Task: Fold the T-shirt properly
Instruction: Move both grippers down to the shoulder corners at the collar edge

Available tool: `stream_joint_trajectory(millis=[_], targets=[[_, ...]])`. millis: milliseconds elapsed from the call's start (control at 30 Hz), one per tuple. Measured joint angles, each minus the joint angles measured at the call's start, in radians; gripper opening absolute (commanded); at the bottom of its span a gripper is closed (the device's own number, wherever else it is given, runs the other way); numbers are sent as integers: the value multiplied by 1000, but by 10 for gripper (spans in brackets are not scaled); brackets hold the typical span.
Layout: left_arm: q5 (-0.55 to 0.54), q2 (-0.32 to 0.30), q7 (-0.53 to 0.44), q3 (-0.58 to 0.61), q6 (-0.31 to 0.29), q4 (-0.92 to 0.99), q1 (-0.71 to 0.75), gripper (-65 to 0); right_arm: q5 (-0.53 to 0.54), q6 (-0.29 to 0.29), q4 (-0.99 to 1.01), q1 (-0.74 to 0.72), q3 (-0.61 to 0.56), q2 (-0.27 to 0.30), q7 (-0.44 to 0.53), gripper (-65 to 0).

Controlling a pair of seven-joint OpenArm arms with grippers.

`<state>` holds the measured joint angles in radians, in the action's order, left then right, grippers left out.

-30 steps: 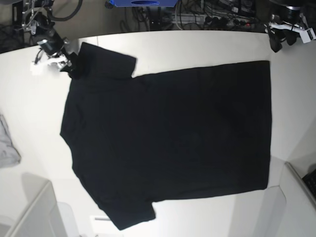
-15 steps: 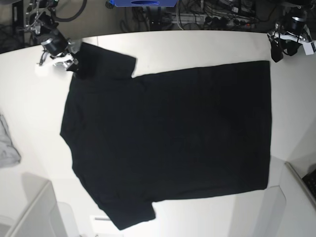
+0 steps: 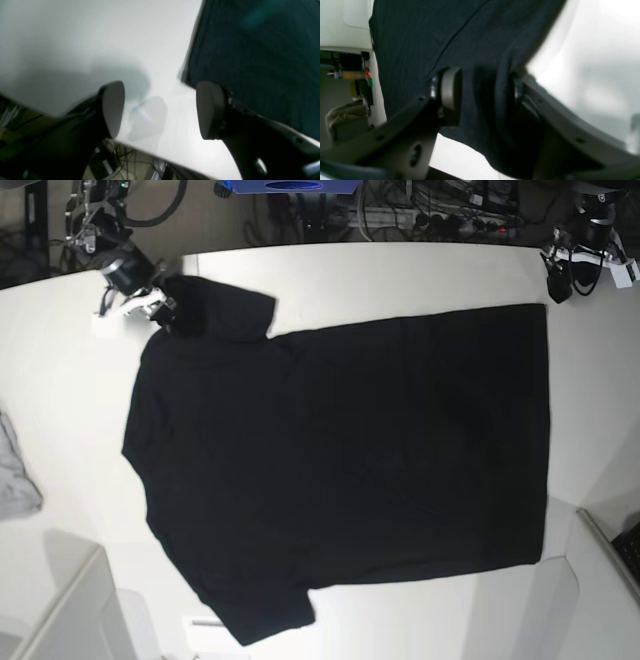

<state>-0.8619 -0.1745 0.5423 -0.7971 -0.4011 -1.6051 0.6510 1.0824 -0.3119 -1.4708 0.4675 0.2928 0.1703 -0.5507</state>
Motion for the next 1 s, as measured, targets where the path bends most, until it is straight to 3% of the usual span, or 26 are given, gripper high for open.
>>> stream_joint_trajectory(millis=[133,1000], targets=[[0,0,1,0,0,1,-19,-230,-46,-2,16,-18,0,0,-26,-650],[-29,-11,-52,225,-19,118,-166,-232,-53,-3,21,-20,-2,3,-28,-650]])
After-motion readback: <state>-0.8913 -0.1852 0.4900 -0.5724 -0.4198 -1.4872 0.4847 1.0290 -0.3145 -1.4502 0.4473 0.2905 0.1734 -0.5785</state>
